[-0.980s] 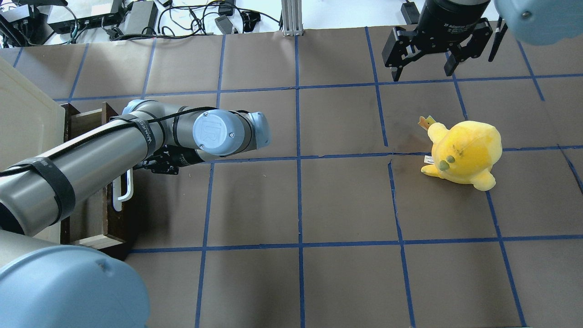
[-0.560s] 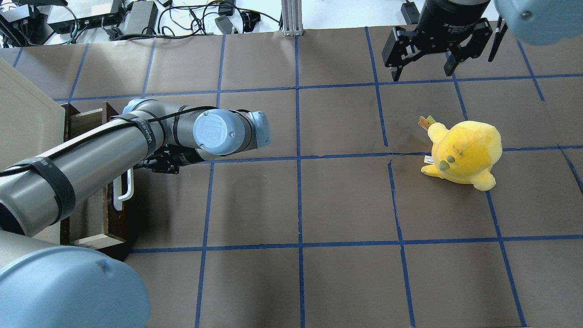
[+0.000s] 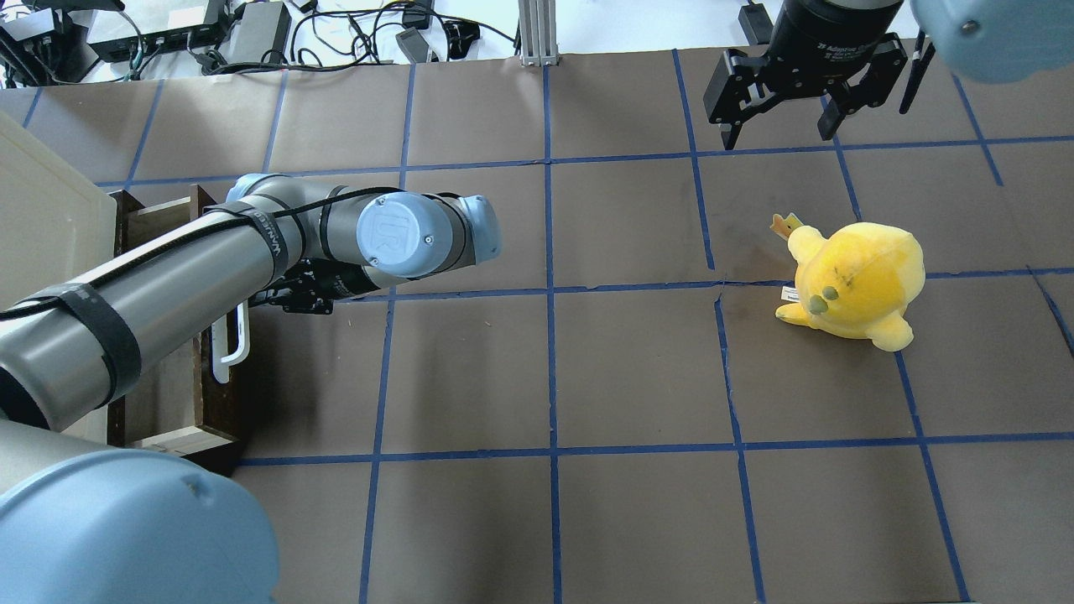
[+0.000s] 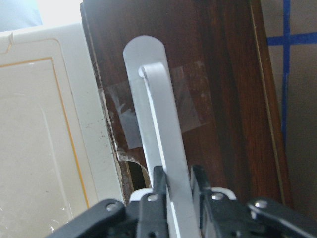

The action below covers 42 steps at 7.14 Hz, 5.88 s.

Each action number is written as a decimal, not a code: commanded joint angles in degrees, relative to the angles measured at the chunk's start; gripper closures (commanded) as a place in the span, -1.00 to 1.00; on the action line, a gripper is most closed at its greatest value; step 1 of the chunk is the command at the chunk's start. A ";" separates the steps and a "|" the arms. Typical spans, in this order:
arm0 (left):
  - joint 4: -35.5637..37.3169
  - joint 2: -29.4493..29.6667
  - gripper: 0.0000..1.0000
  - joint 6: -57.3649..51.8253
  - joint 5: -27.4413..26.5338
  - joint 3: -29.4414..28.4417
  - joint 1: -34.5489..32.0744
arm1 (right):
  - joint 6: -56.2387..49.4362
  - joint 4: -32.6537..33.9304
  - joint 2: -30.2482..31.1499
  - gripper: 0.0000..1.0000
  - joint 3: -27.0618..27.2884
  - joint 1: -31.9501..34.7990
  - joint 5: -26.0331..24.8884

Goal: Pull drawer sideways

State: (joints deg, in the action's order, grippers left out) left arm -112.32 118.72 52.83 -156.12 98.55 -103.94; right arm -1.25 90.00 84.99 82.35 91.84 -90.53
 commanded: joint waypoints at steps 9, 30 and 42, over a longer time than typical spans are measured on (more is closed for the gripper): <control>0.61 0.54 0.71 -1.24 -0.06 -0.82 -1.09 | 0.02 0.00 0.00 -1.00 0.00 0.00 0.00; 21.88 -18.75 -1.00 -42.60 39.59 -9.85 -1.46 | 0.02 0.00 0.00 -1.00 0.00 0.00 0.00; 19.34 -29.43 -1.00 -50.81 66.47 -10.49 13.06 | 0.02 0.00 0.00 -1.00 0.00 0.00 0.00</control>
